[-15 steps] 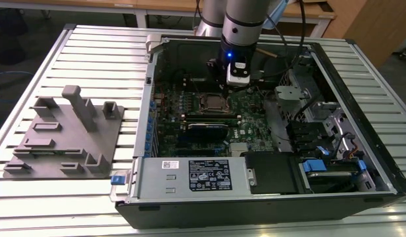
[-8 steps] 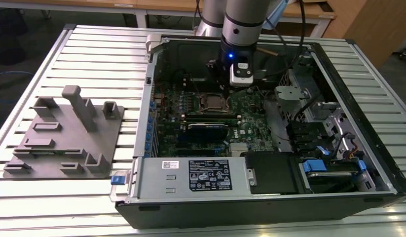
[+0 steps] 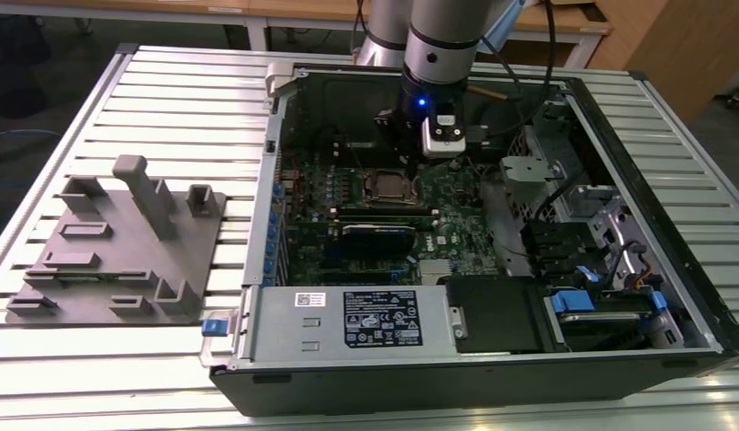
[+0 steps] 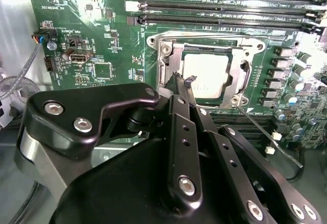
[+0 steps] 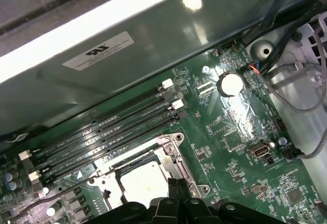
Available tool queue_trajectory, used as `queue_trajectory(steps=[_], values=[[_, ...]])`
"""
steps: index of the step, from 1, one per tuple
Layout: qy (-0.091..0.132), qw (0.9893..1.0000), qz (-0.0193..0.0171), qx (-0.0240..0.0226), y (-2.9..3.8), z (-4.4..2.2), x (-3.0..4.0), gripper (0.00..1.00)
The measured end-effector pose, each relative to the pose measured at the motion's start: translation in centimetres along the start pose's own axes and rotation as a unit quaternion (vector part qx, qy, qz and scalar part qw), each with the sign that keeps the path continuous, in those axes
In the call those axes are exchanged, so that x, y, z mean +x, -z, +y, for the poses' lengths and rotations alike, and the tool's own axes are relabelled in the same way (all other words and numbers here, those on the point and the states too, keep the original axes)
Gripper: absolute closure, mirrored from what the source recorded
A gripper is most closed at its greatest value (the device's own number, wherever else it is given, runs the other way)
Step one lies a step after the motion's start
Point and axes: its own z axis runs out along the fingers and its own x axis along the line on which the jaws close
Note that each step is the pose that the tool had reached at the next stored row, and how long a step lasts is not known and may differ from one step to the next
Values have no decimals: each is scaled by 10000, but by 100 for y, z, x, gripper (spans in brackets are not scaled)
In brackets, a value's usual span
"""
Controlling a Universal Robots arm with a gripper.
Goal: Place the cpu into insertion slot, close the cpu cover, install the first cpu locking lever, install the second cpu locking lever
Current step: 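Close the cpu cover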
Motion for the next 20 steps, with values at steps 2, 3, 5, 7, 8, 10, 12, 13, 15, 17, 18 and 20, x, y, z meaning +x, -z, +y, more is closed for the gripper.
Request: queue_trajectory(steps=[2,3,5,7,8,10,12,13,15,17,18,20], values=[[4,10000,0,0,0,0,0,89],[5,10000,0,0,0,0,0,89],[6,10000,0,0,0,0,0,89],[6,10000,0,0,0,0,0,89],[7,10000,0,0,0,0,0,89],[7,10000,0,0,0,0,0,89],[7,10000,0,0,0,0,0,89],[7,10000,0,0,0,0,0,89],[10,10000,0,0,0,0,0,89],[89,10000,1,0,0,0,0,89],[163,9999,2,1,0,0,0,89],[320,9995,4,1,-1,0,0,89]])
